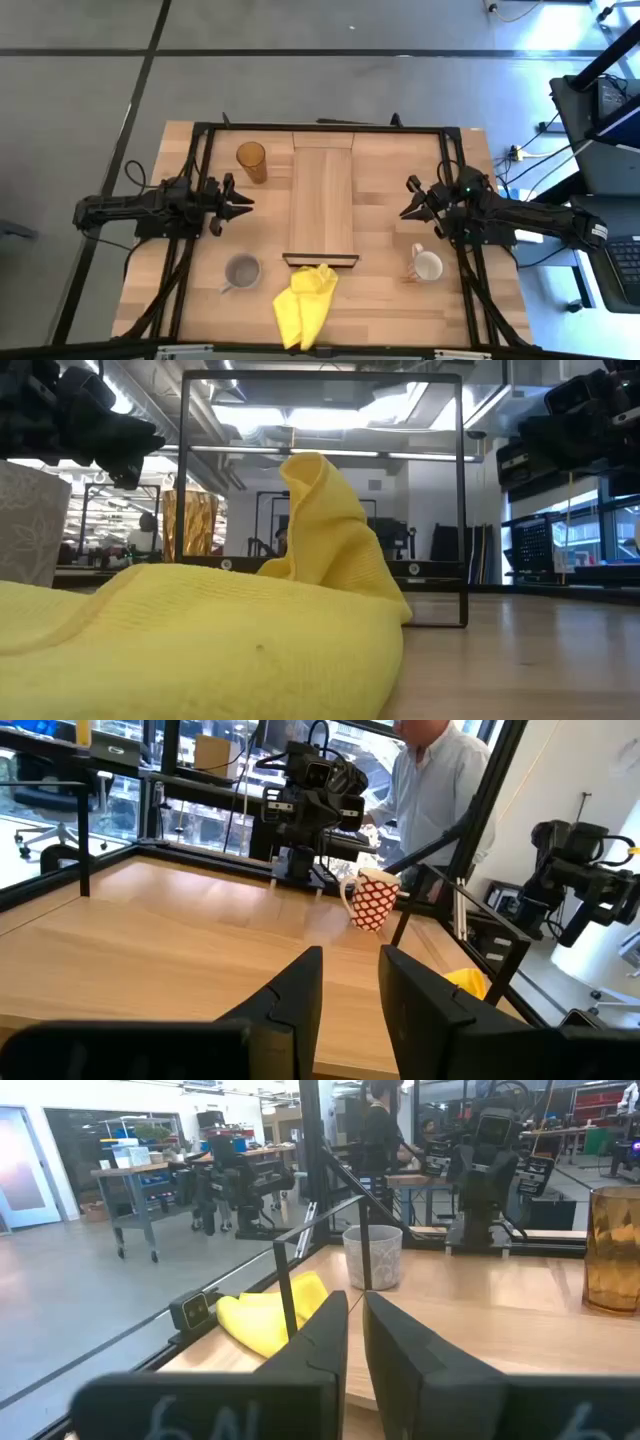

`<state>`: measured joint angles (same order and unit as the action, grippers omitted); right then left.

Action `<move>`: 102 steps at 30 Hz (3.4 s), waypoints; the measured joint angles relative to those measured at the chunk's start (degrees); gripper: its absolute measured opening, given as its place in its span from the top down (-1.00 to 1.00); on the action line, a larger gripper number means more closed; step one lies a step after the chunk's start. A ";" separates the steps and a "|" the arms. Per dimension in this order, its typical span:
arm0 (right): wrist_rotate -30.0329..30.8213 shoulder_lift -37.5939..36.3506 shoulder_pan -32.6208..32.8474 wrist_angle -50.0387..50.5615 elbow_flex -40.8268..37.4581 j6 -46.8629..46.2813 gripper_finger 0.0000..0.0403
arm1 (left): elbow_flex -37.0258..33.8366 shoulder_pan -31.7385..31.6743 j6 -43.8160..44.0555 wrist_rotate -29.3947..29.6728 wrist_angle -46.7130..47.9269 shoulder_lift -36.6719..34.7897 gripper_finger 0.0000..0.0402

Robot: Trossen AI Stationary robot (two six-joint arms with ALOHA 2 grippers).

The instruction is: Stack small to large cups/mugs on shelf

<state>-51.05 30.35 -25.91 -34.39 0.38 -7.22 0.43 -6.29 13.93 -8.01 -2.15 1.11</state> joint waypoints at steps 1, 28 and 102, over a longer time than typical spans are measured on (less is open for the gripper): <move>-0.02 0.00 -0.02 0.01 0.00 -0.03 0.80 | 0.02 0.00 0.00 0.00 0.00 0.02 0.52; -0.01 0.02 -0.01 0.01 0.00 0.00 0.80 | 0.01 -0.01 0.00 -0.02 0.00 0.02 0.52; 12.11 7.20 -2.39 51.26 61.20 26.07 0.80 | 0.00 0.00 0.00 -0.01 0.00 0.00 0.52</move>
<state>-38.93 37.55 -28.30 16.87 61.58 18.85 0.43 -6.28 13.93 -8.02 -2.15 1.10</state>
